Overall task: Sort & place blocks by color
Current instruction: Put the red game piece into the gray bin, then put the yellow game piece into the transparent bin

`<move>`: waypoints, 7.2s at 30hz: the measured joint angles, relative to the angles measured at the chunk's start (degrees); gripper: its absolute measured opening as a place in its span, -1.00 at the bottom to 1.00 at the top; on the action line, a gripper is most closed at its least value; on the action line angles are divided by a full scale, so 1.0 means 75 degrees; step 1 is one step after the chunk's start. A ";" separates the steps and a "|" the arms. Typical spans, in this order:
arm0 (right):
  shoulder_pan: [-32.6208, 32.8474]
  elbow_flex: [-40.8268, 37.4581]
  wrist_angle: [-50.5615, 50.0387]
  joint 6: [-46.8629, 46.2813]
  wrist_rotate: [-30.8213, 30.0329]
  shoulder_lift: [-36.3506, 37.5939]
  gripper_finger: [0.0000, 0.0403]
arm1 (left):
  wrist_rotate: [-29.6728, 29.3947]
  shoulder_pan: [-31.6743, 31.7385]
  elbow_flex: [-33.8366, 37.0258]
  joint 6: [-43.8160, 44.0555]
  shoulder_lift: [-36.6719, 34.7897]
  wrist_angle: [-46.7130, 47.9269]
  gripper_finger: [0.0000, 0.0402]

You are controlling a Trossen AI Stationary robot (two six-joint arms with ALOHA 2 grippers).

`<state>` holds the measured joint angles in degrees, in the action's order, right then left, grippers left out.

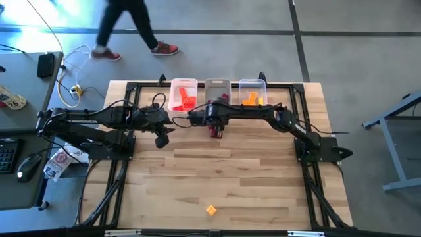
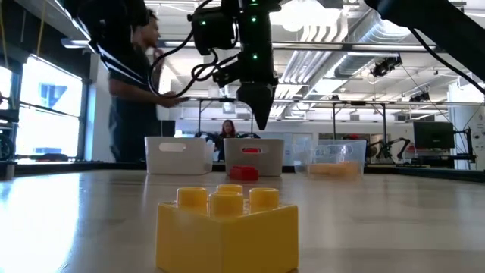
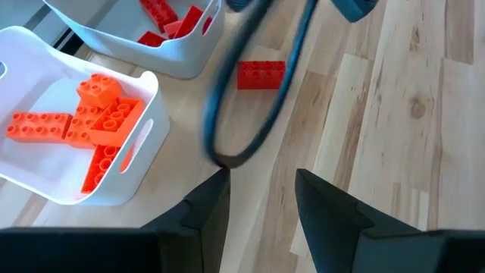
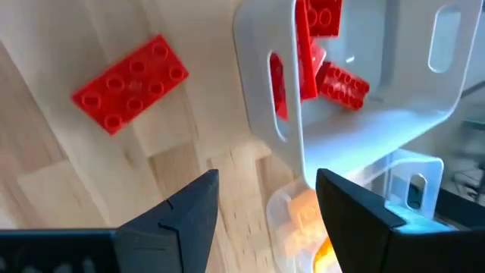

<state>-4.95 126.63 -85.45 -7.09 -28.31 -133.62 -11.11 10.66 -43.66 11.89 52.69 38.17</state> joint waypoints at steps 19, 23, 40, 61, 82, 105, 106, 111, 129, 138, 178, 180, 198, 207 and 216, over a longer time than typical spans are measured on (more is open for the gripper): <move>0.0845 -0.0084 -0.0584 -0.0510 -0.0380 0.0332 0.03 | 0.0015 0.0003 -0.0003 -0.0001 0.0000 0.0032 -0.32; 0.1014 -0.1121 -0.0591 -0.1150 -0.0761 0.1098 0.03 | 0.0012 0.0003 -0.0003 -0.0001 0.0001 0.0044 -0.32; 0.0997 -0.5278 0.4272 -0.2481 -0.0221 0.4576 0.03 | -0.0003 0.0006 -0.0006 -0.0001 0.0003 -0.0012 -0.32; -0.0155 -0.6674 0.7037 -0.3955 0.1552 0.4708 0.03 | -0.0003 0.0006 -0.0006 -0.0007 0.0003 0.0000 -0.32; -0.0029 -0.6671 0.8017 -0.4618 0.1966 0.3237 0.03 | -0.0003 0.0006 -0.0006 -0.0130 0.0003 -0.0009 -0.32; -0.0018 -0.6665 0.8596 -0.5211 0.1773 0.2143 0.03 | -0.0003 0.0006 -0.0003 -0.0130 0.0000 -0.0052 -0.32; -0.0018 -0.6659 0.8616 -0.5219 0.1776 0.2099 0.03 | -0.0003 0.0006 -0.0003 -0.0130 0.0003 -0.0052 -0.32; -0.0018 -0.6647 0.8616 -0.5197 0.1741 0.1897 0.03 | -0.0003 0.0006 -0.0003 -0.0130 0.0001 -0.0088 -0.32; 0.0054 -0.6645 0.8485 -0.4051 0.1915 0.2011 -0.44 | -0.0003 0.0009 -0.0003 -0.0127 0.0000 -0.0067 -0.32; 0.0221 -0.6332 0.8465 -0.3425 0.1968 0.2445 -0.44 | 0.0000 0.0012 -0.0003 -0.0127 0.0003 -0.0061 -0.32; -0.1936 -0.4876 0.6582 -0.1251 0.0767 0.2684 -0.40 | 0.0058 0.0012 0.0003 -0.0004 0.0003 -0.0478 -0.32; -0.2019 -0.4878 0.6607 -0.1248 0.0974 0.2618 -0.33 | 0.0079 0.0012 0.0003 0.0008 0.0006 -0.0620 -0.32; -0.1953 -0.4502 0.6279 -0.1181 0.1363 0.2565 0.05 | 0.1198 0.0009 0.0003 0.0003 0.0765 -0.0678 -0.32; -0.1157 -0.3621 0.5505 -0.1339 0.1656 0.2565 0.06 | 0.1101 0.0009 0.0001 -0.0006 0.0877 -0.0670 -0.32; 0.0137 -0.3448 0.5012 -0.1763 0.1660 0.2565 0.06 | 0.0720 0.0012 0.0000 -0.0206 0.0877 -0.0670 -0.32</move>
<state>-3.92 100.77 -47.86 -20.31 -15.86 -114.39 -5.72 10.74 -43.66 10.35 59.27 33.15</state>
